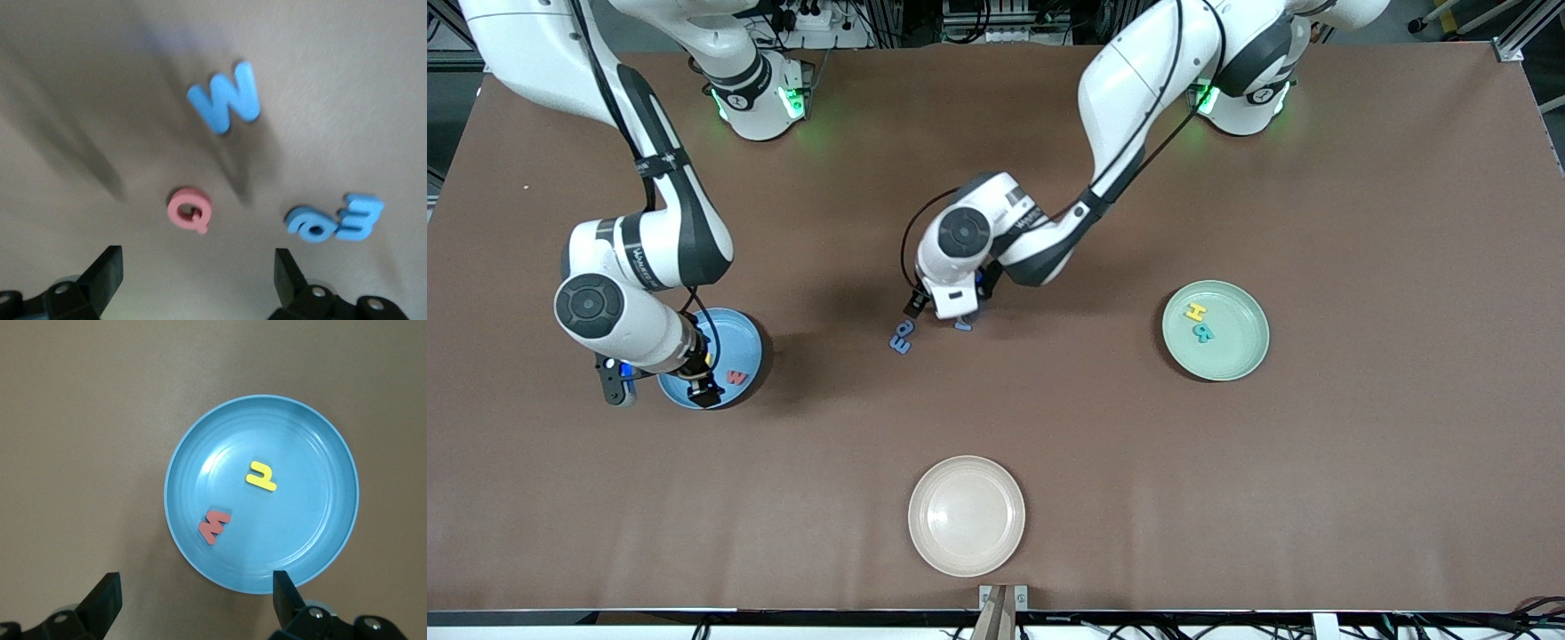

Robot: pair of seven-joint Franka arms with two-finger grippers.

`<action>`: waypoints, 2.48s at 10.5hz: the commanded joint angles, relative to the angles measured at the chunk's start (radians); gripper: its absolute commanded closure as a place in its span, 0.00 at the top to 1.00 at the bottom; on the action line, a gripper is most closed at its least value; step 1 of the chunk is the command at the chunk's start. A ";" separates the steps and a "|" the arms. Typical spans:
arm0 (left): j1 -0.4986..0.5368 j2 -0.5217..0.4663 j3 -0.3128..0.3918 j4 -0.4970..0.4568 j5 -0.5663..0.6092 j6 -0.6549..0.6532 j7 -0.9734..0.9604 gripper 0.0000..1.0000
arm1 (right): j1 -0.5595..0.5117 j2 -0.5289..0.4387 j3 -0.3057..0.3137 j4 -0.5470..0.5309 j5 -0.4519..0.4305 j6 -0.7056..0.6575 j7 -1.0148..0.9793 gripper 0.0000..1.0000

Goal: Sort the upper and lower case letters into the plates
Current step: 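Lower the left gripper onto the pink G and close on it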

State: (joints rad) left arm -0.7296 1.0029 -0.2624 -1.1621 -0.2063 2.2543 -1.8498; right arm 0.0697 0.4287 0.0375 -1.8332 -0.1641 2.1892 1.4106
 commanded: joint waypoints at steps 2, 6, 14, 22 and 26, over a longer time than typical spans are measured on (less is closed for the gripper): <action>0.021 0.049 0.002 0.004 -0.111 0.117 0.064 1.00 | -0.014 0.062 0.001 0.081 0.012 -0.017 -0.013 1.00; 0.010 0.036 -0.001 -0.059 -0.136 0.189 0.052 1.00 | -0.037 0.082 0.001 0.104 0.012 -0.017 -0.034 1.00; 0.010 -0.017 -0.011 -0.182 -0.136 0.218 0.052 1.00 | -0.044 0.088 0.001 0.107 0.012 -0.017 -0.038 1.00; -0.001 -0.021 -0.024 -0.215 -0.127 0.268 0.049 0.69 | -0.039 0.088 0.001 0.107 0.011 -0.017 -0.038 1.00; 0.010 -0.023 -0.023 -0.218 -0.120 0.266 0.053 0.69 | -0.033 0.088 0.001 0.107 0.012 -0.019 -0.036 1.00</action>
State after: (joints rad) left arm -0.7256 1.0032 -0.2941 -1.3381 -0.3106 2.5065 -1.8033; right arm 0.0393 0.5047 0.0320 -1.7503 -0.1641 2.1875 1.3893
